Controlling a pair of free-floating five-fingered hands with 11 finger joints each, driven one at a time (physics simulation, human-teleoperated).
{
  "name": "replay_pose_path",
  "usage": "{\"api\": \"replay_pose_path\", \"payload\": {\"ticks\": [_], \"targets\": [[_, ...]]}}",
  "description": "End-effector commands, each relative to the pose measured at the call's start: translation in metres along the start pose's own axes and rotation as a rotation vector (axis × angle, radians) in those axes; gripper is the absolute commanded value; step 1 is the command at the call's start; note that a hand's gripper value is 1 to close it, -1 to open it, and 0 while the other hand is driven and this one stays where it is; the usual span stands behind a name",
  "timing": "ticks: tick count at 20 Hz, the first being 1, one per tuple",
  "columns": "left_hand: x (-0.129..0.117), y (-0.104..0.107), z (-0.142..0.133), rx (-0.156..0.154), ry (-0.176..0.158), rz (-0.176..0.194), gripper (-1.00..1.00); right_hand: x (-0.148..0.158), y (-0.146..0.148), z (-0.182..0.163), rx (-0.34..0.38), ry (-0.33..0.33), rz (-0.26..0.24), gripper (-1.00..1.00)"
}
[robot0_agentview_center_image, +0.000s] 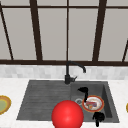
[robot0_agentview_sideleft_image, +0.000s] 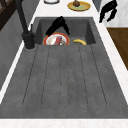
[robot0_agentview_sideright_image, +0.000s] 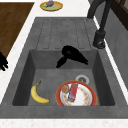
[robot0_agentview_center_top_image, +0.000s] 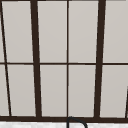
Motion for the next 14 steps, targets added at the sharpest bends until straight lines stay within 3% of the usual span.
{"api": "replay_pose_path", "payload": {"ticks": [1, 8, 14], "targets": [[0.001, -0.003, 0.014, -0.035, -0.076, -0.066, -1.0, 0.0, 0.0, 0.0, 0.0, 0.0, 0.0, 0.0], [0.006, -0.016, 0.046, -0.01, -0.068, -0.074, -1.0, 0.0, 0.0, 0.0, 0.0, 0.0, 0.0, 0.0], [0.009, -0.027, 0.062, -0.032, -0.113, -0.082, -1.0, 0.0, 0.0, 0.0, 0.0, 0.0, 0.0, 0.0]]}}
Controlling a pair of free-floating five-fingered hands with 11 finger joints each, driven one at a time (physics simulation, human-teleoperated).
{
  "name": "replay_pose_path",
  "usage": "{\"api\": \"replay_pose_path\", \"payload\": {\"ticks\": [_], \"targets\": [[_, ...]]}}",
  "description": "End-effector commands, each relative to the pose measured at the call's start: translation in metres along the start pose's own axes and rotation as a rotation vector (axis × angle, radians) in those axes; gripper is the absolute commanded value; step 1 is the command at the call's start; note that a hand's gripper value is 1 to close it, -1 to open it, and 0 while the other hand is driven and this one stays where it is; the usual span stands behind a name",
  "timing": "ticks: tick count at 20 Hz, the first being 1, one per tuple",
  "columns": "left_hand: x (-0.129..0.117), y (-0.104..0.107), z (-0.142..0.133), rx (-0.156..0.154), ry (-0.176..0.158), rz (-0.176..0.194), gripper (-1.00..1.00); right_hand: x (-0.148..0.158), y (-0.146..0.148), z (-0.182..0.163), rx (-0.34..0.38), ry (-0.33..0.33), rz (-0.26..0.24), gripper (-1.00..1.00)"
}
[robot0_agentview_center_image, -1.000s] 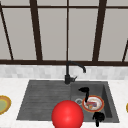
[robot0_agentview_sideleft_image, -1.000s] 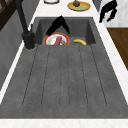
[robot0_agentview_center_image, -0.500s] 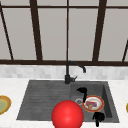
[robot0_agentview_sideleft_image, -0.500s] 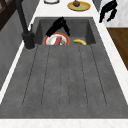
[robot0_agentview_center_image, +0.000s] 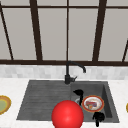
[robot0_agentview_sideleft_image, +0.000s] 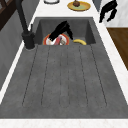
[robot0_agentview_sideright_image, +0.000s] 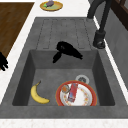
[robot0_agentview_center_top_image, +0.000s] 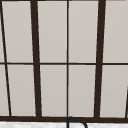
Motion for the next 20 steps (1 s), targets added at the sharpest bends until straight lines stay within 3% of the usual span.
{"api": "replay_pose_path", "payload": {"ticks": [1, 9, 10, 14, 17, 18, 19, 20], "targets": [[0.002, -0.008, 0.01, -0.04, -0.092, -0.044, -1.0, 0.0, 0.0, 0.0, 0.0, 0.0, 0.0, 0.0], [0.004, -0.021, 0.037, -0.03, -0.094, -0.046, -1.0, 0.0, 0.0, 0.0, 0.0, 0.0, 0.0, 0.0], [-0.001, -0.023, 0.039, -0.035, -0.11, -0.027, -1.0, 0.0, 0.0, 0.0, 0.0, 0.0, 0.0, 0.0], [-0.002, -0.026, 0.053, -0.025, -0.135, -0.02, -1.0, 0.0, 0.0, 0.0, 0.0, 0.0, 0.0, 0.0], [0.002, -0.022, 0.061, -0.021, -0.184, -0.032, -1.0, 0.0, 0.0, 0.0, 0.0, 0.0, 0.0, 0.0], [0.003, -0.016, 0.062, -0.015, -0.204, -0.062, -1.0, 0.0, 0.0, 0.0, 0.0, 0.0, 0.0, 0.0], [0.006, -0.006, 0.064, 0.02, -0.217, -0.036, -1.0, 0.0, 0.0, 0.0, 0.0, 0.0, 0.0, 0.0], [0.006, -0.003, 0.068, 0.024, -0.228, -0.033, -1.0, 0.0, 0.0, 0.0, 0.0, 0.0, 0.0, 0.0]]}}
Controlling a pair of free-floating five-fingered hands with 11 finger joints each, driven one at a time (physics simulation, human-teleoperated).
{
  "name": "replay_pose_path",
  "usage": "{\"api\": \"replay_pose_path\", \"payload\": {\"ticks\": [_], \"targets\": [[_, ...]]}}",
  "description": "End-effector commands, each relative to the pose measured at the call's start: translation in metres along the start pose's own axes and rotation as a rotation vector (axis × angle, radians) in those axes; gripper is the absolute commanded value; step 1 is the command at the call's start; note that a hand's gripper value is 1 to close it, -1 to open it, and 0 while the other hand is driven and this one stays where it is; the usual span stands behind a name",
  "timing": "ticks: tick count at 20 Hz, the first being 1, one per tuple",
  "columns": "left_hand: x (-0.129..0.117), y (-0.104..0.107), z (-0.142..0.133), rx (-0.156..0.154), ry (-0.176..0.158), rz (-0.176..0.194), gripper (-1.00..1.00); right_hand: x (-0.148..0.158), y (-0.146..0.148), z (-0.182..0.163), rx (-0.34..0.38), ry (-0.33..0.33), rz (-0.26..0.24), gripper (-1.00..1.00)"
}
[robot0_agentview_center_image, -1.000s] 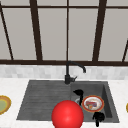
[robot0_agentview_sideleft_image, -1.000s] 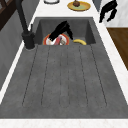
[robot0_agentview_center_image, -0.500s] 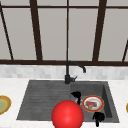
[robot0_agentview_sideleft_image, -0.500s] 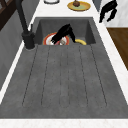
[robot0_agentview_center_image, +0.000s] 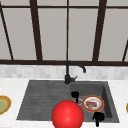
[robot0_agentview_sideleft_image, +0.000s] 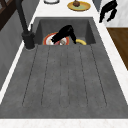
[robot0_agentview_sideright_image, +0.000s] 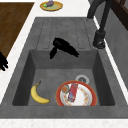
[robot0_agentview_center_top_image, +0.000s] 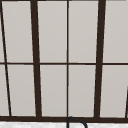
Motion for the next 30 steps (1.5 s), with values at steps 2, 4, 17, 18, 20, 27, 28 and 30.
{"api": "replay_pose_path", "payload": {"ticks": [2, 4, 17, 18, 20, 27, 28, 30], "targets": [[0.007, 0.02, 0.016, 0.014, -0.071, -0.015, -1.0, 0.0, 0.0, 0.0, 0.0, 0.0, 0.0, 0.0], [0.011, 0.028, 0.022, 0.011, -0.075, -0.013, -1.0, 0.0, 0.0, 0.0, 0.0, 0.0, 0.0, 0.0], [0.07, 0.024, 0.068, -0.009, -0.066, -0.02, -1.0, 0.0, 0.0, 0.0, 0.0, 0.0, 0.0, 0.0], [0.076, 0.021, 0.072, -0.007, -0.064, -0.018, -1.0, 0.0, 0.0, 0.0, 0.0, 0.0, 0.0, 0.0], [0.093, 0.013, 0.077, 0.016, -0.043, -0.016, -1.0, 0.0, 0.0, 0.0, 0.0, 0.0, 0.0, 0.0], [0.13, -0.018, 0.12, 0.017, -0.04, -0.022, -1.0, 0.0, 0.0, 0.0, 0.0, 0.0, 0.0, 0.0], [0.135, -0.022, 0.126, 0.014, -0.043, -0.022, -1.0, 0.0, 0.0, 0.0, 0.0, 0.0, 0.0, 0.0], [0.143, -0.024, 0.134, 0.013, -0.058, -0.041, -1.0, 0.0, 0.0, 0.0, 0.0, 0.0, 0.0, 0.0]]}}
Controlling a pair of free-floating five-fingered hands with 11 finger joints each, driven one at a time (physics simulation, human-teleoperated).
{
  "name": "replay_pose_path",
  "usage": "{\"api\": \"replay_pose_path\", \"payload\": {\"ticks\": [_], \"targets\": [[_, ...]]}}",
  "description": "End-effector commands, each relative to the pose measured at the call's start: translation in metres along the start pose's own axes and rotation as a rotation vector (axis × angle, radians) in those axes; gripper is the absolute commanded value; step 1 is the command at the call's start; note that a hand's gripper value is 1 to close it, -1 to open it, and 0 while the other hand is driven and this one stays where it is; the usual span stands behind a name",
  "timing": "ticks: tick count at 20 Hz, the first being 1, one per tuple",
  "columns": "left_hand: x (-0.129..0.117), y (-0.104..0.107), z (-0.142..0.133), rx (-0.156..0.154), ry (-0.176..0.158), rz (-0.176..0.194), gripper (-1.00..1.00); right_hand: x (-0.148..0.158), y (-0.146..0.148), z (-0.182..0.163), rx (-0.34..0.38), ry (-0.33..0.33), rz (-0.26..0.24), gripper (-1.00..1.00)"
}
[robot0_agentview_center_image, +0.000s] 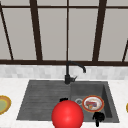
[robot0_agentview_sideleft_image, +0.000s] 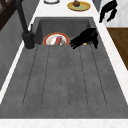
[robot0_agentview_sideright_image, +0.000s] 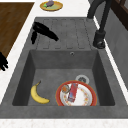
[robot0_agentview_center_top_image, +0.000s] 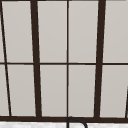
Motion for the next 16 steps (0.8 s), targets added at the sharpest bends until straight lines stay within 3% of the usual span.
{"api": "replay_pose_path", "payload": {"ticks": [1, 5, 16], "targets": [[0.017, -0.008, 0.022, -0.003, -0.03, -0.033, -1.0, 0.0, 0.0, 0.0, 0.0, 0.0, 0.0, 0.0], [0.04, -0.015, 0.044, 0.008, -0.028, -0.025, -1.0, 0.0, 0.0, 0.0, 0.0, 0.0, 0.0, 0.0], [0.106, -0.04, 0.108, 0.002, -0.03, -0.02, -1.0, 0.0, 0.0, 0.0, 0.0, 0.0, 0.0, 0.0]]}}
